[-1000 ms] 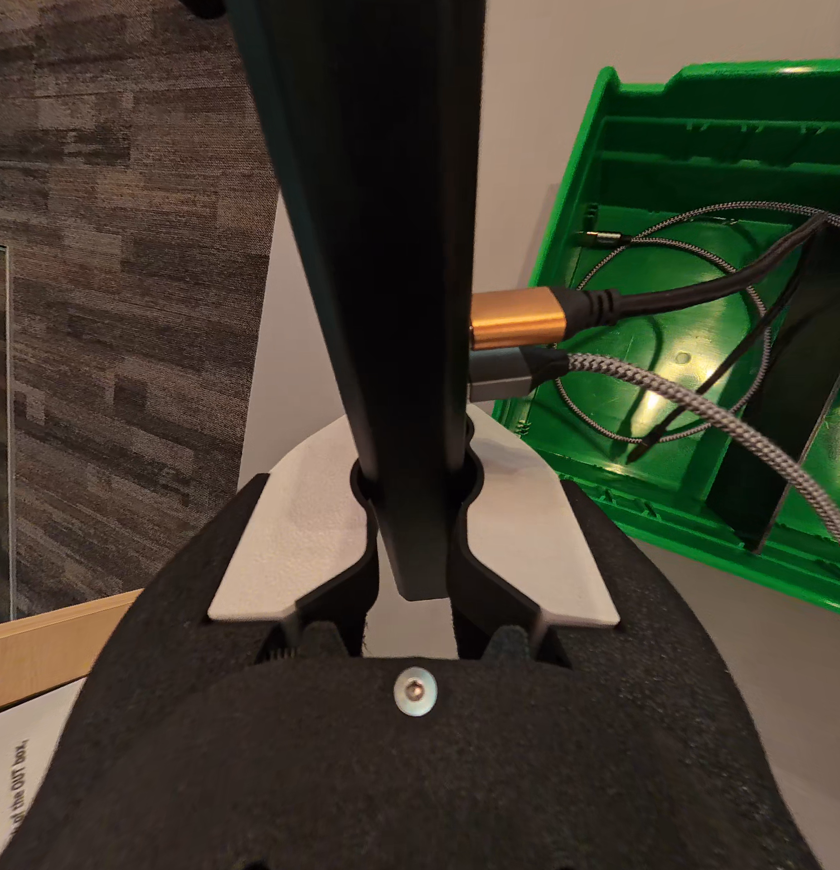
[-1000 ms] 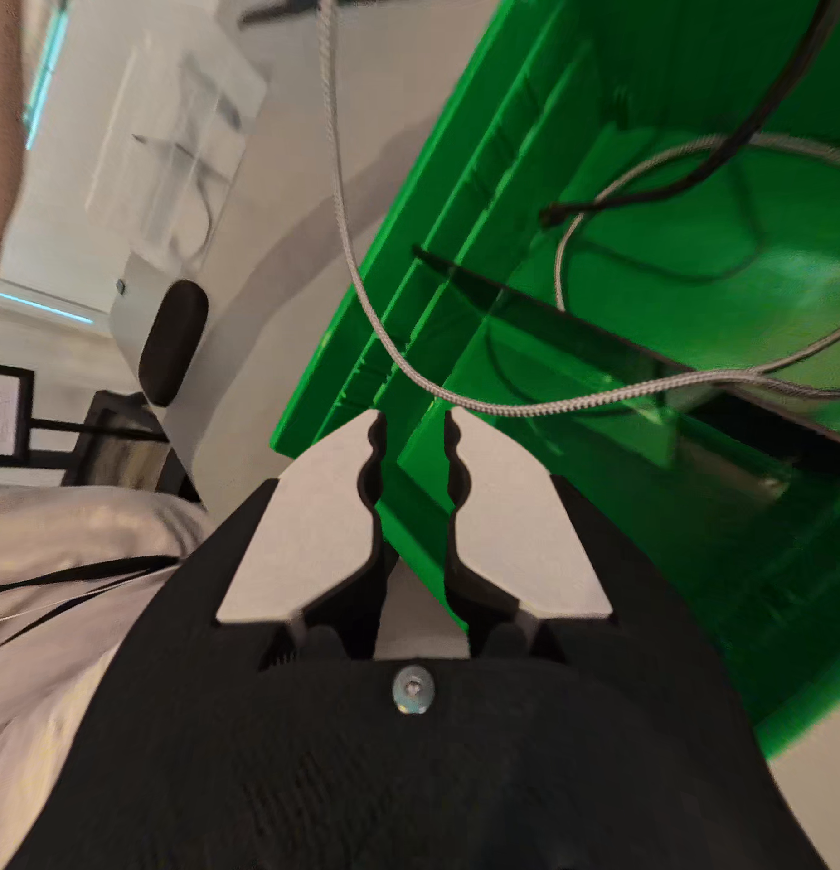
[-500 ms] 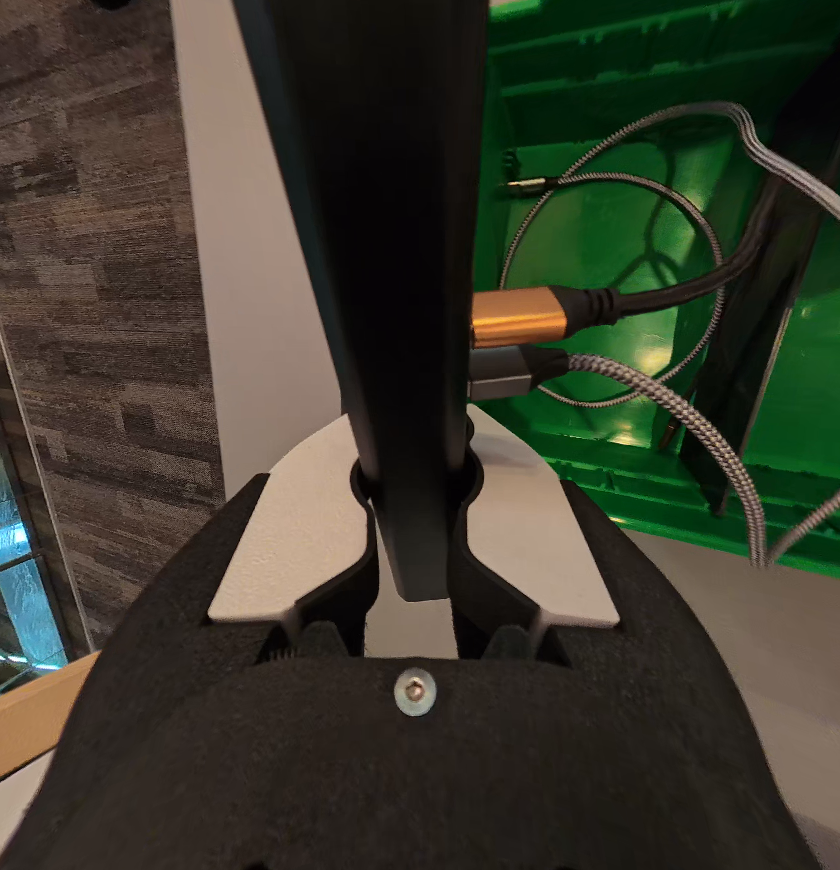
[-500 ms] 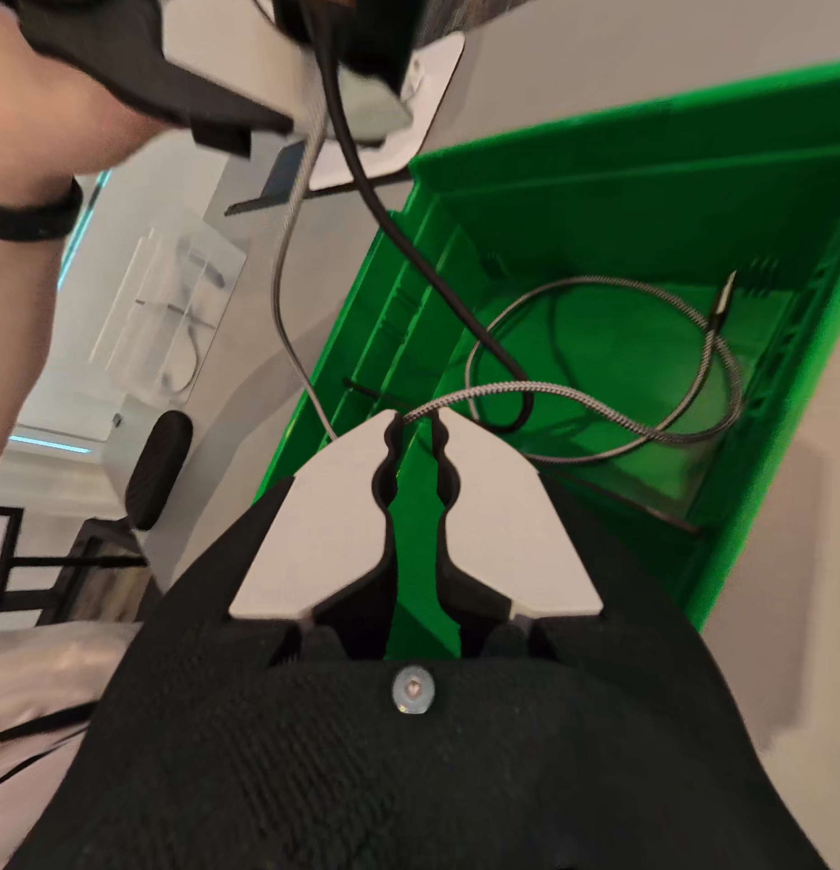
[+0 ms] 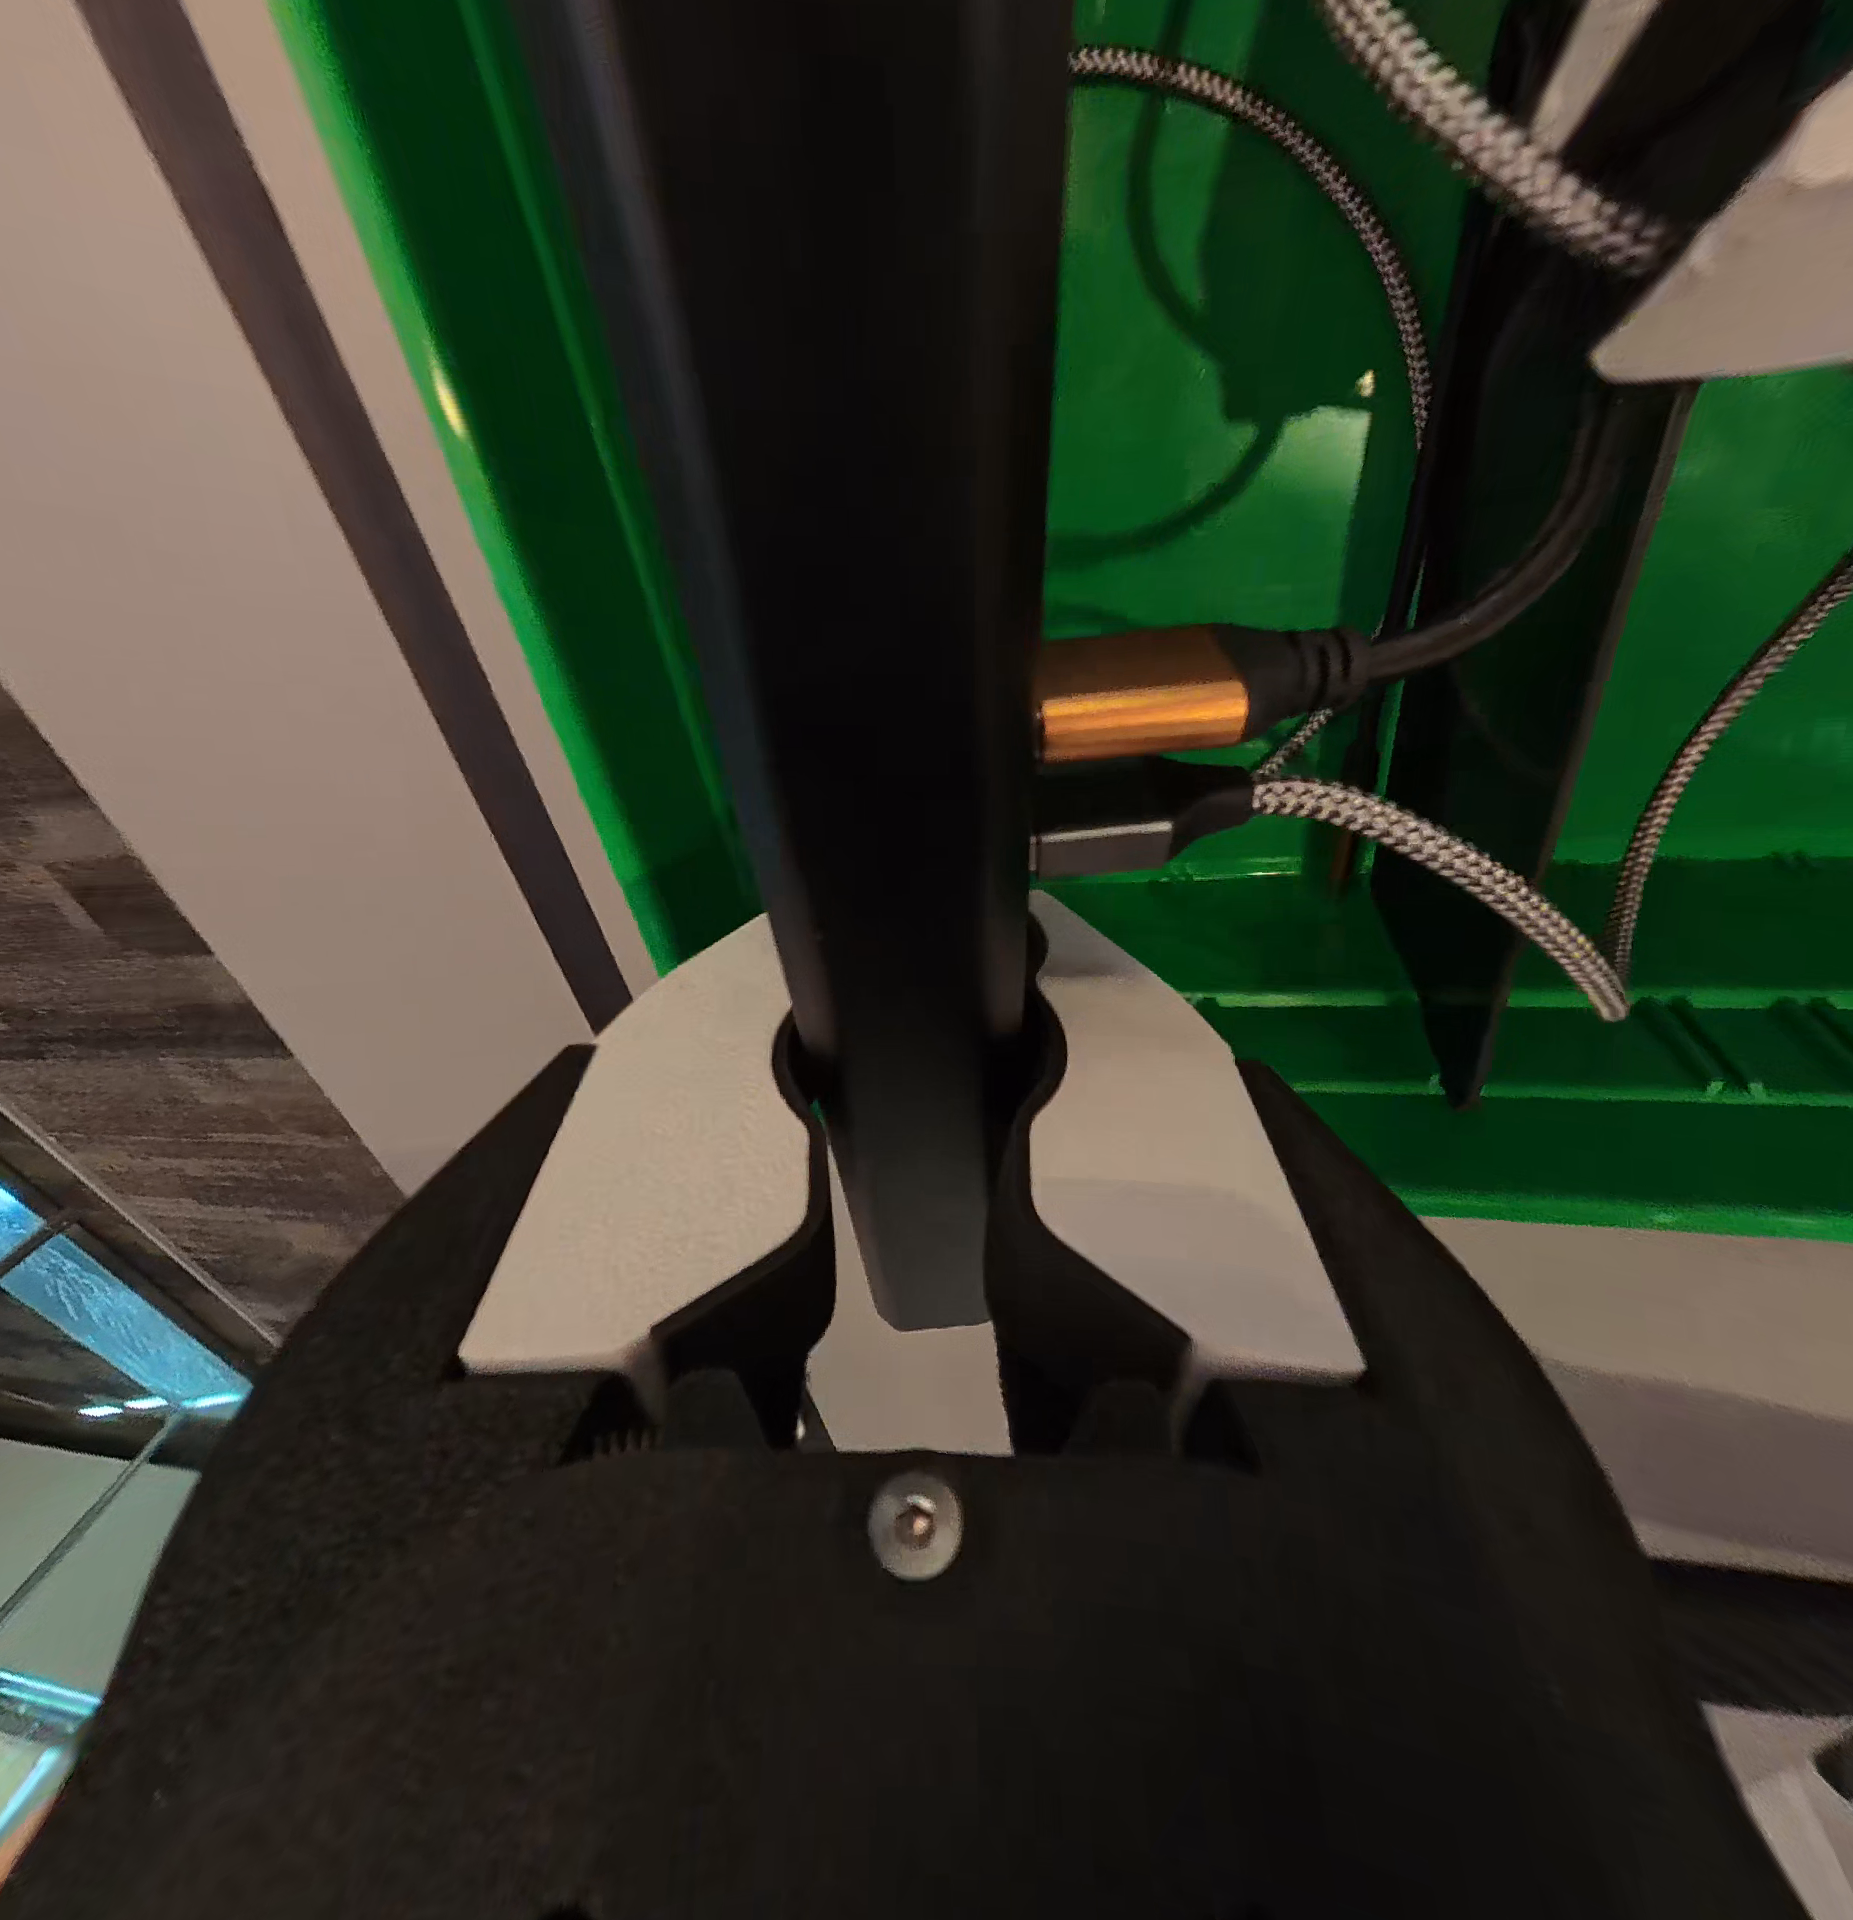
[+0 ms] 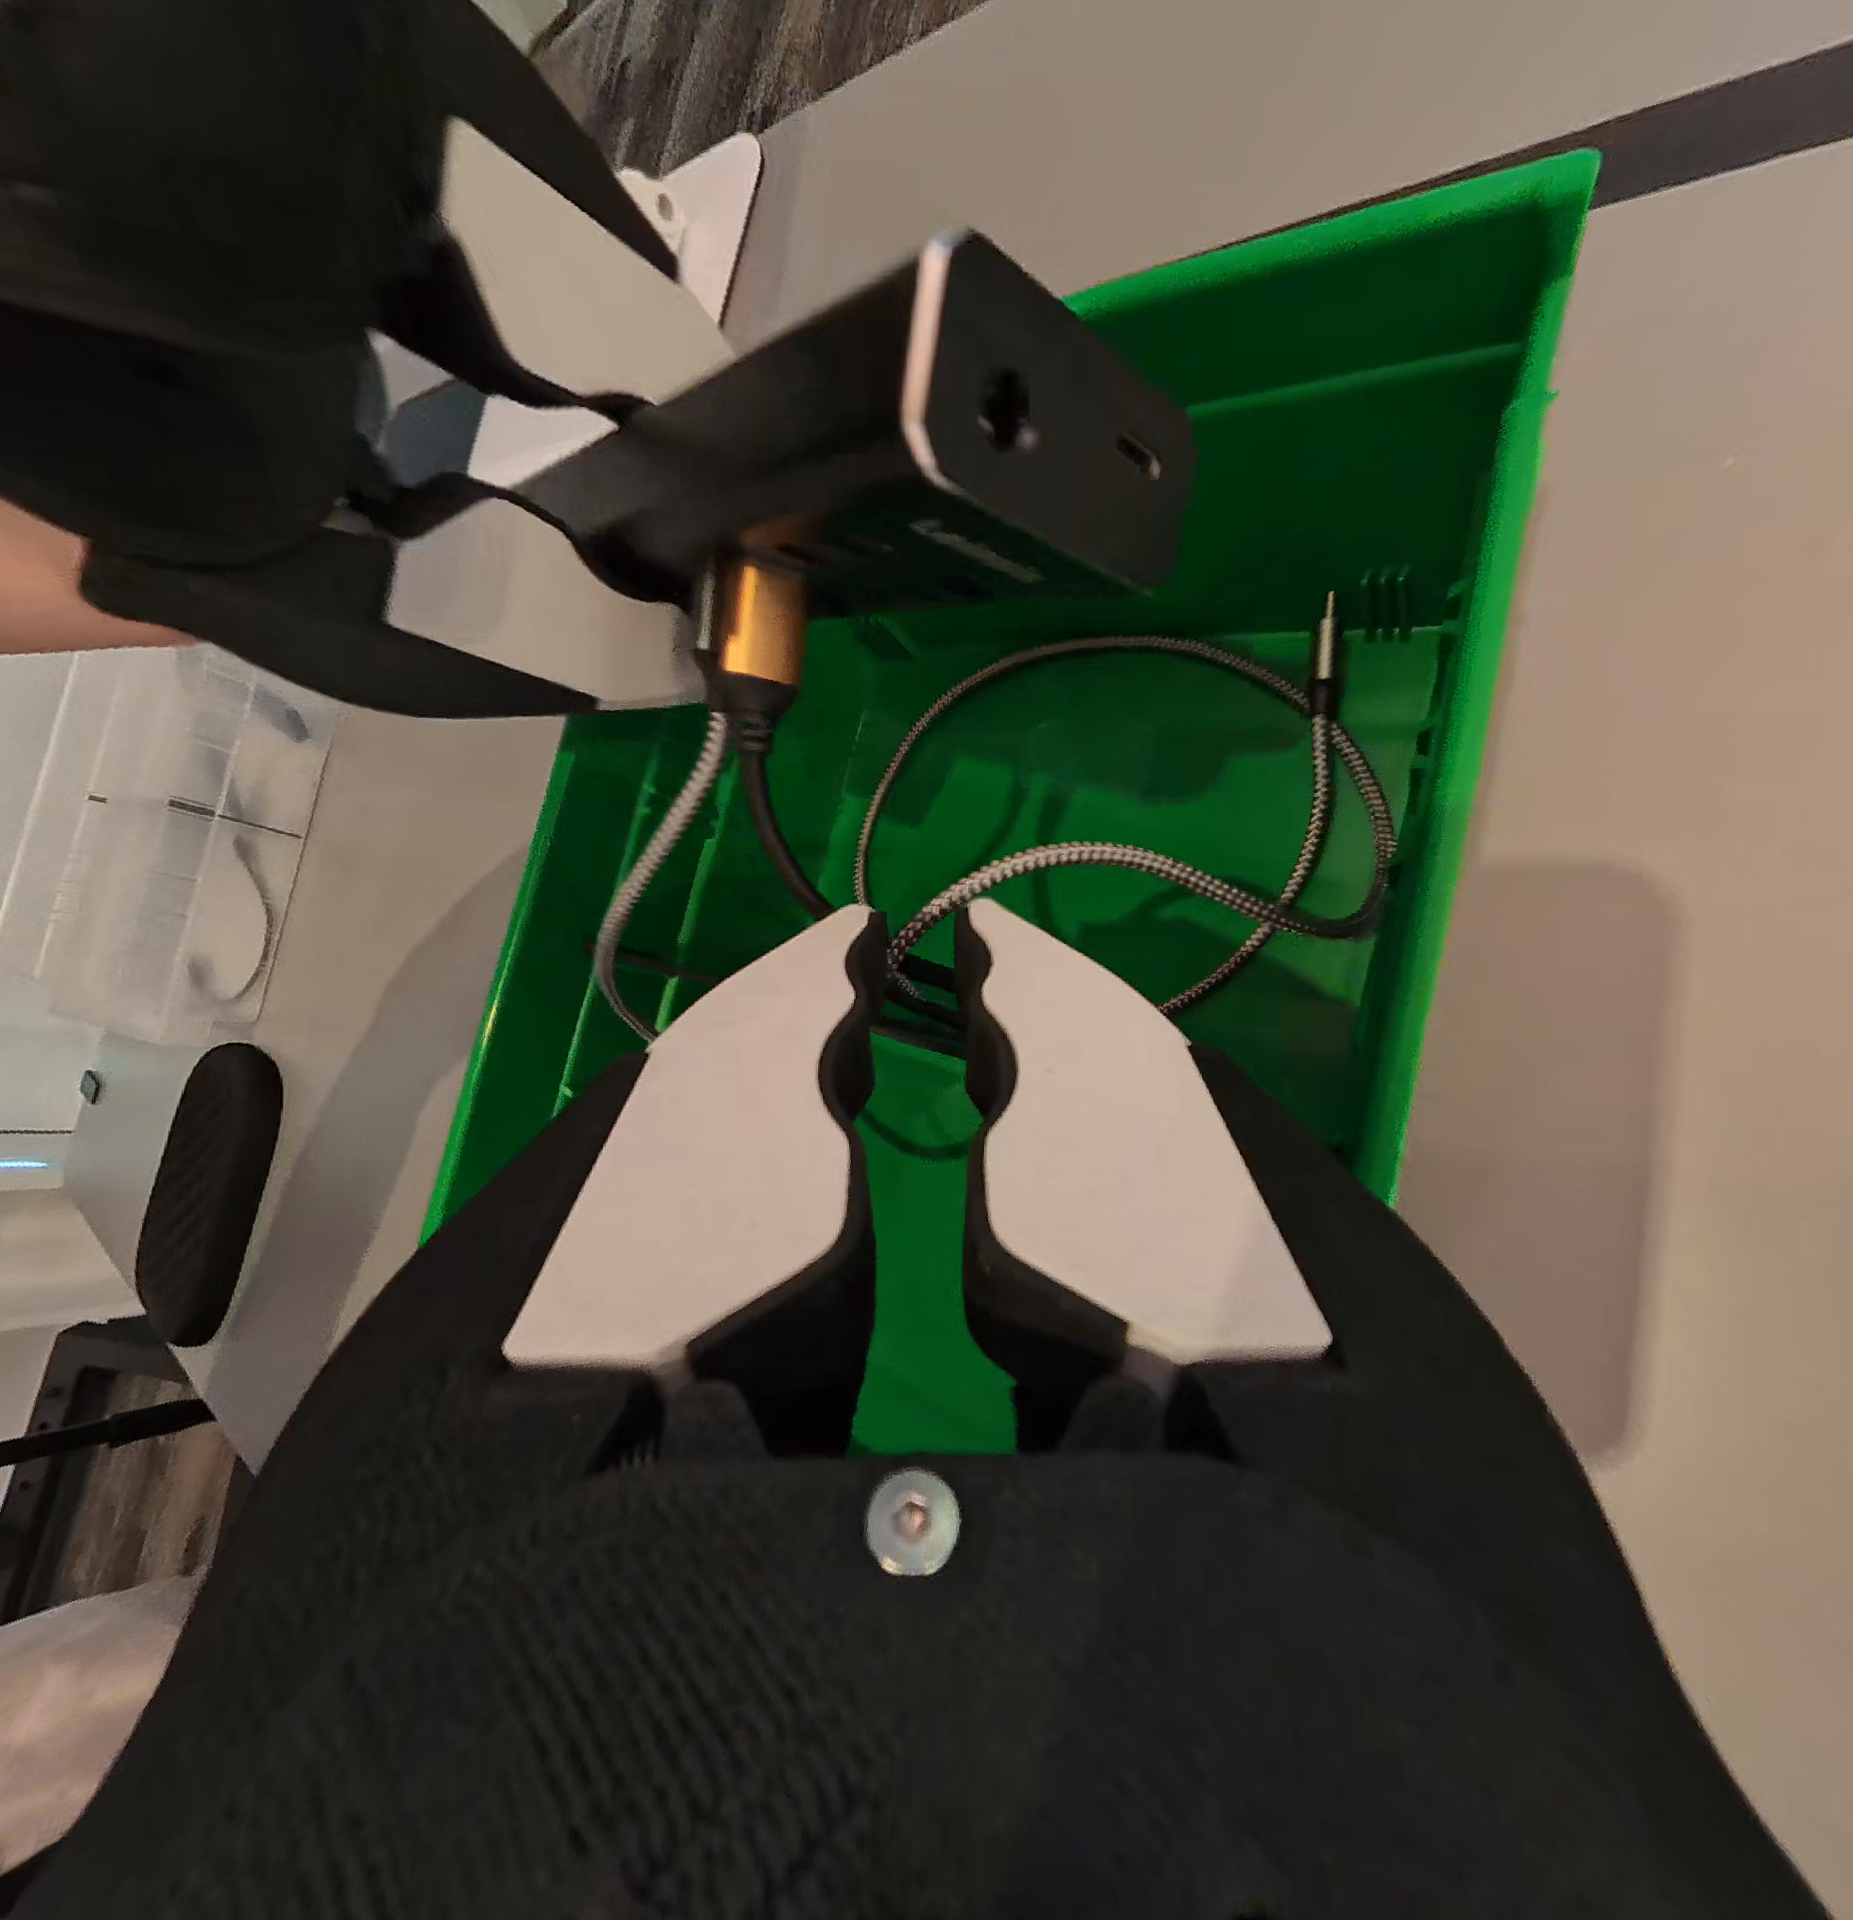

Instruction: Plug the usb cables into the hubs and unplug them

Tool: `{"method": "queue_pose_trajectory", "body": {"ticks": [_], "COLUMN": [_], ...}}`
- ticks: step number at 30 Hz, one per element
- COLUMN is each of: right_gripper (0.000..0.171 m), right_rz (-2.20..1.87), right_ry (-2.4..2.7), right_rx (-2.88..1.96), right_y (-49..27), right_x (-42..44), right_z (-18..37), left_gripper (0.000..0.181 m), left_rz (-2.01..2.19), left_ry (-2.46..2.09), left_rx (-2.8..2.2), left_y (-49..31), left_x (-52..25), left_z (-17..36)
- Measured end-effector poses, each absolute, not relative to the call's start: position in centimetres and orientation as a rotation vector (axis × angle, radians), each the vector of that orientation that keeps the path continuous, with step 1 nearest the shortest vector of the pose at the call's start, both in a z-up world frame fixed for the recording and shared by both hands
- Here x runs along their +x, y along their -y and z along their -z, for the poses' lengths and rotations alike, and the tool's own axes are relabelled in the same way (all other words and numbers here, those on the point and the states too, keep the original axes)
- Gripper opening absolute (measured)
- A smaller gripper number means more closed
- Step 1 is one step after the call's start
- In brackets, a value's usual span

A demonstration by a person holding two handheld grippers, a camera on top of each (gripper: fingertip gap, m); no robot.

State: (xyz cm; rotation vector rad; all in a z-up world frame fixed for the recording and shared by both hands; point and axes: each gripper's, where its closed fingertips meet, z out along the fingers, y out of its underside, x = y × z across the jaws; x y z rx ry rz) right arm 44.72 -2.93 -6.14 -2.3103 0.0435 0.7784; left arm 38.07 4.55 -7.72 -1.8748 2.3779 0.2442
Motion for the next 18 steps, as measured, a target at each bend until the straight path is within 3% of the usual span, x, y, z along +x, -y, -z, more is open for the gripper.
{"method": "queue_pose_trajectory", "body": {"ticks": [18], "right_gripper": [0.014], "right_rz": [-0.821], "right_ry": [-0.101], "right_rx": [-2.343], "right_y": [4.0], "right_x": [44.9], "right_z": [6.5], "left_gripper": [0.031], "left_rz": [-0.394], "left_ry": [-2.400], "left_rx": [-2.060], "left_y": [-5.4], "left_x": [38.3], "left_z": [13.9]}}
